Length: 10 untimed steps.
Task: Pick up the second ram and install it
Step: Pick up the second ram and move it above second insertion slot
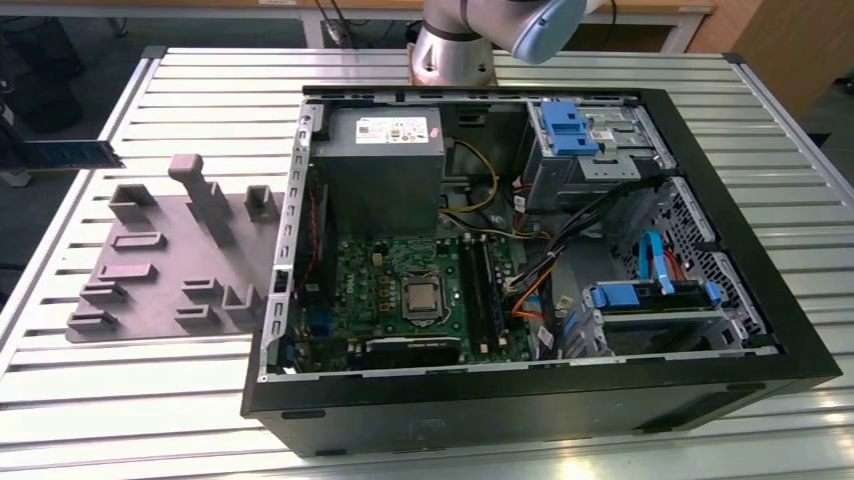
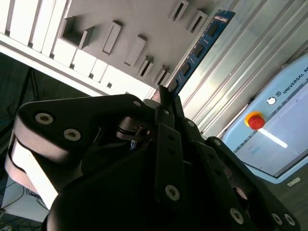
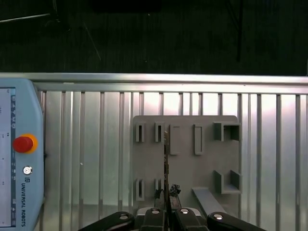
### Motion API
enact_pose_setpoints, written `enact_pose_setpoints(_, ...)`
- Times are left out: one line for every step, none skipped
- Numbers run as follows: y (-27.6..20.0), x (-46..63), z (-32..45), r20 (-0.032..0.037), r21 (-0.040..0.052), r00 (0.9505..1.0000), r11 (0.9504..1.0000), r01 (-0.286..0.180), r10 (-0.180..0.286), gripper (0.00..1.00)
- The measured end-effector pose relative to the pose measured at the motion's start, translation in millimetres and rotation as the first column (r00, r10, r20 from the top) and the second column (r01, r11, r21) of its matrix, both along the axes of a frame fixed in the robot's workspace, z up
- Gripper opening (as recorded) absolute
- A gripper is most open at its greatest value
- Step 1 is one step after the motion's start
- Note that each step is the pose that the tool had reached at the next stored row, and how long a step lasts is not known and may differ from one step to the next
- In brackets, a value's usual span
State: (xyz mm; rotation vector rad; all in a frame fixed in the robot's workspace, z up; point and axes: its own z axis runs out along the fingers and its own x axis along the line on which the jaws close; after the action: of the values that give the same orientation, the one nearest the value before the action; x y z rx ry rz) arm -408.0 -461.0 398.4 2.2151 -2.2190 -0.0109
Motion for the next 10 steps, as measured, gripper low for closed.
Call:
enact_pose_setpoints(0.0,0.0,0.3,0.0,0.0,1.0,1.0,0.0,0.0,0.14)
enact_pose_setpoints(0.0,0.0,0.3,0.0001,0.0001,1.0,1.0,0.0,0.0,0.14)
enact_pose_setpoints(0.0,0.0,0.3,0.0001,0.0001,1.0,1.0,0.0,0.0,0.14)
enact_pose_setpoints(0.0,0.0,0.4,0.0,0.0,1.0,1.0,0.0,0.0,0.14)
enact_pose_setpoints(0.0,0.0,0.5,-0.0001,-0.0001,1.0,1.0,0.0,0.0,0.14)
enact_pose_setpoints(0.0,0.0,0.6,-0.0001,-0.0001,1.0,1.0,0.0,0.0,0.14)
enact_pose_setpoints(0.0,0.0,0.6,-0.0001,-0.0001,1.0,1.0,0.0,0.0,0.14)
enact_pose_setpoints(0.0,0.1,0.6,0.0,0.0,1.0,1.0,0.0,0.0,0.14)
enact_pose_setpoints(0.0,0.4,0.7,-0.0002,-0.0001,1.0,1.0,0.0,0.0,0.14)
enact_pose_setpoints(0.0,1.0,0.8,-0.0004,-0.0003,1.0,1.0,0.0,0.0,0.14)
